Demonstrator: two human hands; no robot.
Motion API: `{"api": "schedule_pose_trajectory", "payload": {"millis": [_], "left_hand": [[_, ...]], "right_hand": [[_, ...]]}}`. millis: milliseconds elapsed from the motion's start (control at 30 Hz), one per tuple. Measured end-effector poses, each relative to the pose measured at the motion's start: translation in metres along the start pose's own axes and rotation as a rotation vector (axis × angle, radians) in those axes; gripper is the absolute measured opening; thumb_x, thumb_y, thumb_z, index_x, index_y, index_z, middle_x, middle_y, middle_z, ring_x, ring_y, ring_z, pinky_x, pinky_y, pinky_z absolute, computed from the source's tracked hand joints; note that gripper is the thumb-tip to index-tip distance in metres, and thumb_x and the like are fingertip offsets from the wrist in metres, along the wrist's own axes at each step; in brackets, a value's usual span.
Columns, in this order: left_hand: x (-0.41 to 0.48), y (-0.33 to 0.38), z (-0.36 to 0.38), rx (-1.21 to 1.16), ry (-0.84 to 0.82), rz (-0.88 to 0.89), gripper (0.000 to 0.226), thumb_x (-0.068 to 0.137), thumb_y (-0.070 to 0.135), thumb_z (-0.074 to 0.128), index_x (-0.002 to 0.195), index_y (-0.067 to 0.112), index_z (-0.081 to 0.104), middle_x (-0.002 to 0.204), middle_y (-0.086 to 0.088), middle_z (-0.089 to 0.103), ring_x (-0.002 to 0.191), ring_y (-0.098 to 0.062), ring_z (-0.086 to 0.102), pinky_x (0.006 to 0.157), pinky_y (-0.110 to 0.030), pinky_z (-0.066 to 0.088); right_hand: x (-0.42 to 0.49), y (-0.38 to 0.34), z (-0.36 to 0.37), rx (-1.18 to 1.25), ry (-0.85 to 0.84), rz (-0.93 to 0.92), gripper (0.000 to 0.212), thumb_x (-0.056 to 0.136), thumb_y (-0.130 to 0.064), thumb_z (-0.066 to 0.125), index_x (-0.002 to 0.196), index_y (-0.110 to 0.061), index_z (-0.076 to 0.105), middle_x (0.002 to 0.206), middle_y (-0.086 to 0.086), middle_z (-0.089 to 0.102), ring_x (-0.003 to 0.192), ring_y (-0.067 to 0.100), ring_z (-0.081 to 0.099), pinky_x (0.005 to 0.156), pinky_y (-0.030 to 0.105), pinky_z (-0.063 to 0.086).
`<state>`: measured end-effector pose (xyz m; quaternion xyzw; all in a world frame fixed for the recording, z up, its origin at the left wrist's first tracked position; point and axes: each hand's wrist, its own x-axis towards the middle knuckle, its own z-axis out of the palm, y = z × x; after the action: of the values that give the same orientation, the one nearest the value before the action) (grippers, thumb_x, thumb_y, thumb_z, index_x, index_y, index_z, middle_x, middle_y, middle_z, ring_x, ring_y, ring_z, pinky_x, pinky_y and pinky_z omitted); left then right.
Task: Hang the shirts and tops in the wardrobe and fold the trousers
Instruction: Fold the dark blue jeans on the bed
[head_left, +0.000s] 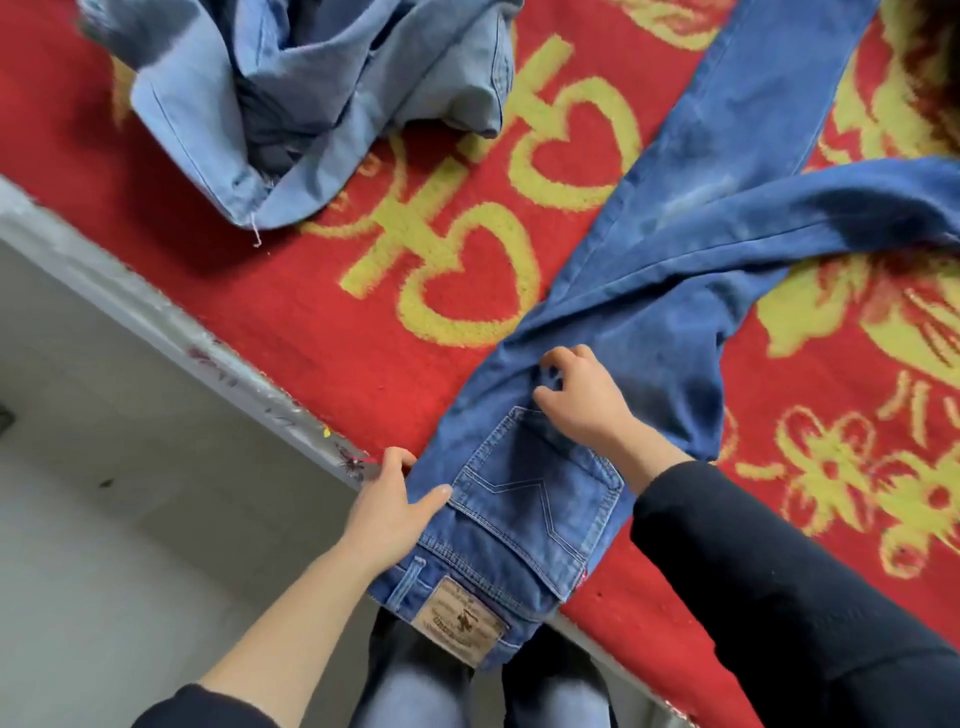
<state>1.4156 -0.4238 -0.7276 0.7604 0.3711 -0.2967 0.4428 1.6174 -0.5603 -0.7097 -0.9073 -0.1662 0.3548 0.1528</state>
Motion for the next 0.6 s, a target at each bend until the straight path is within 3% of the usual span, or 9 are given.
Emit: {"api": "schedule_pose_trajectory", "payload": {"millis": [67,133,200,233,300,367,400,500,600], "left_hand": [[0.006,0.004,-0.011,-0.098,-0.185,0.062,0.026,0.086,0.032,0.066,0.103,0.020,0.050,0.092,-0.002,0.068,0.086,-0.019,0.064,0.080,-0.038,0.051],[0.017,0.008,-0.032,-0.255,-0.547,0.044,0.027,0.086,0.017,0.069,0.111,0.018,0.060,0.107,0.003,0.071,0.099,-0.012,0.067,0.089,-0.033,0.052],[0.029,0.014,-0.056,-0.131,-0.755,-0.029,0.032,0.081,0.016,0.074,0.111,0.017,0.064,0.108,0.005,0.070,0.097,-0.012,0.067,0.081,-0.024,0.053],[0.034,0.017,-0.066,0.026,-0.776,-0.055,0.028,0.078,0.019,0.075,0.105,0.018,0.065,0.100,0.005,0.070,0.085,-0.013,0.067,0.069,-0.022,0.052],[0.046,0.030,-0.078,0.343,-0.704,-0.082,0.015,0.077,0.015,0.071,0.088,0.016,0.062,0.077,-0.001,0.062,0.057,-0.013,0.053,0.047,-0.018,0.039],[0.058,0.053,-0.082,0.458,-0.503,-0.064,0.009,0.076,0.010,0.063,0.079,0.016,0.056,0.062,-0.002,0.057,0.048,-0.015,0.049,0.044,-0.019,0.036],[0.063,0.070,-0.082,0.442,-0.388,-0.031,0.009,0.076,0.012,0.061,0.083,0.017,0.057,0.065,-0.002,0.060,0.054,-0.018,0.054,0.049,-0.023,0.041],[0.084,0.123,-0.070,0.368,-0.066,0.196,0.032,0.077,0.026,0.065,0.106,0.026,0.053,0.101,0.001,0.064,0.091,-0.021,0.059,0.080,-0.032,0.048],[0.099,0.185,-0.044,0.344,0.061,0.444,0.056,0.080,0.033,0.065,0.129,0.028,0.041,0.120,0.003,0.049,0.115,-0.019,0.048,0.093,-0.035,0.042]], "right_hand": [[0.003,-0.001,-0.006,0.014,-0.012,0.031,0.024,0.085,-0.015,0.055,0.108,-0.010,0.060,0.101,0.005,0.045,0.103,0.029,0.054,0.083,0.028,0.038],[0.004,0.002,-0.010,-0.019,-0.040,0.047,0.022,0.085,-0.015,0.054,0.106,-0.011,0.061,0.102,0.008,0.052,0.102,0.029,0.056,0.078,0.028,0.037],[0.006,0.007,-0.019,-0.059,-0.048,0.068,0.025,0.085,-0.018,0.054,0.109,-0.011,0.061,0.110,0.011,0.062,0.105,0.030,0.058,0.080,0.030,0.040],[0.007,0.009,-0.025,-0.062,-0.040,0.084,0.028,0.085,-0.019,0.054,0.112,-0.011,0.061,0.112,0.011,0.064,0.106,0.029,0.058,0.081,0.030,0.041],[0.011,0.013,-0.045,-0.001,0.029,0.130,0.032,0.086,-0.020,0.055,0.116,-0.011,0.060,0.110,0.010,0.068,0.105,0.028,0.060,0.082,0.029,0.042],[0.019,0.021,-0.069,0.173,0.156,0.226,0.032,0.083,-0.022,0.057,0.113,-0.012,0.062,0.103,0.008,0.070,0.102,0.027,0.063,0.085,0.028,0.045],[0.024,0.027,-0.080,0.285,0.221,0.279,0.032,0.079,-0.026,0.056,0.108,-0.014,0.063,0.098,0.007,0.071,0.098,0.028,0.065,0.088,0.032,0.049],[0.041,0.061,-0.108,0.526,0.387,0.410,0.034,0.066,-0.032,0.050,0.095,-0.019,0.060,0.087,0.004,0.067,0.087,0.030,0.068,0.083,0.049,0.055],[0.057,0.097,-0.131,0.667,0.478,0.513,0.039,0.065,-0.033,0.051,0.099,-0.016,0.055,0.094,0.007,0.065,0.088,0.031,0.067,0.086,0.052,0.054]]}}
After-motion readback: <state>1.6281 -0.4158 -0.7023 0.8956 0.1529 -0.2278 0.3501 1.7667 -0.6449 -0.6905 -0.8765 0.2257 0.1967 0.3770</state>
